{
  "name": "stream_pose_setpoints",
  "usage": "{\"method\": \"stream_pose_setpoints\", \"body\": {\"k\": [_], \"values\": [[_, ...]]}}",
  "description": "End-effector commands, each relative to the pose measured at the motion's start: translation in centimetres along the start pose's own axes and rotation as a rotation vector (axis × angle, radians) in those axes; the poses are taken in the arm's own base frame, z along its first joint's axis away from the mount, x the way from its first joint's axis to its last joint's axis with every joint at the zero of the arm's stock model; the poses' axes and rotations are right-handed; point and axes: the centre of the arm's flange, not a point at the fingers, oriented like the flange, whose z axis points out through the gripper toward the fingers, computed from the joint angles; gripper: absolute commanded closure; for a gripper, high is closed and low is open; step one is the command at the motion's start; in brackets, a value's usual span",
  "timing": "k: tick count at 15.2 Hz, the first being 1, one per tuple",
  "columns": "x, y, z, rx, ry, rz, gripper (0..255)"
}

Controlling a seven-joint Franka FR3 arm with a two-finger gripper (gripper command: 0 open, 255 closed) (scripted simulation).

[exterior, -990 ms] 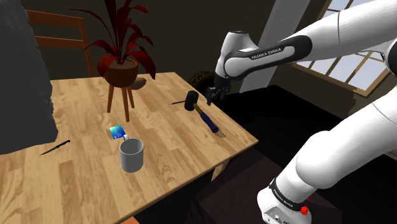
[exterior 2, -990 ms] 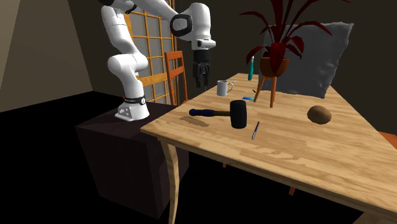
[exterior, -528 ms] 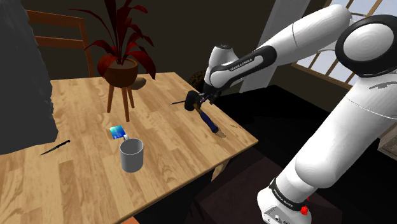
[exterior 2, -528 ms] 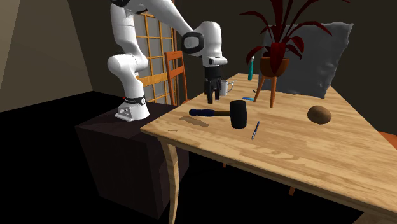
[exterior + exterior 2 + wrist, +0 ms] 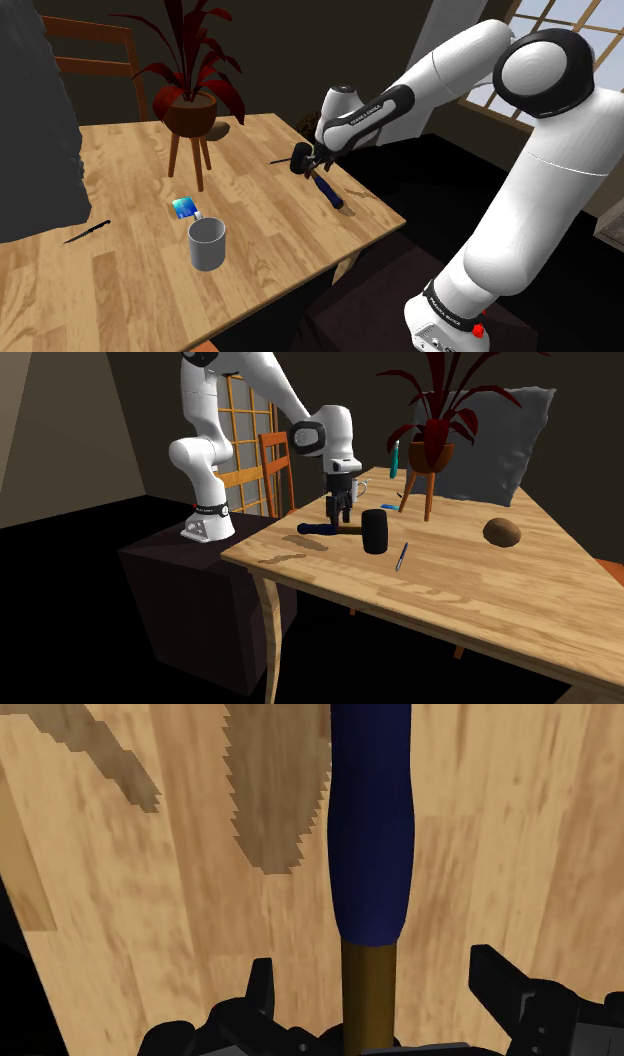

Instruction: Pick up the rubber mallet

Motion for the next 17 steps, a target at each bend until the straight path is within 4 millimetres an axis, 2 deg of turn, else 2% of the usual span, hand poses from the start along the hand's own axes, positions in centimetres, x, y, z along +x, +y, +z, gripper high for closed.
{"method": "stream_pose_setpoints", "body": {"k": [1, 3, 4, 13, 17], "values": [[-0.3, -0.1, 1.4, 0.000, 0.000, 0.000, 0], [-0.3, -0.1, 1.4, 0.000, 0.000, 0.000, 0], [-0.3, -0.1, 1.4, 0.000, 0.000, 0.000, 255], [-0.3, -0.1, 1.4, 0.000, 0.000, 0.000, 255], [0.0, 0.1, -0.7, 0.000, 0.000, 0.000, 255]]}}
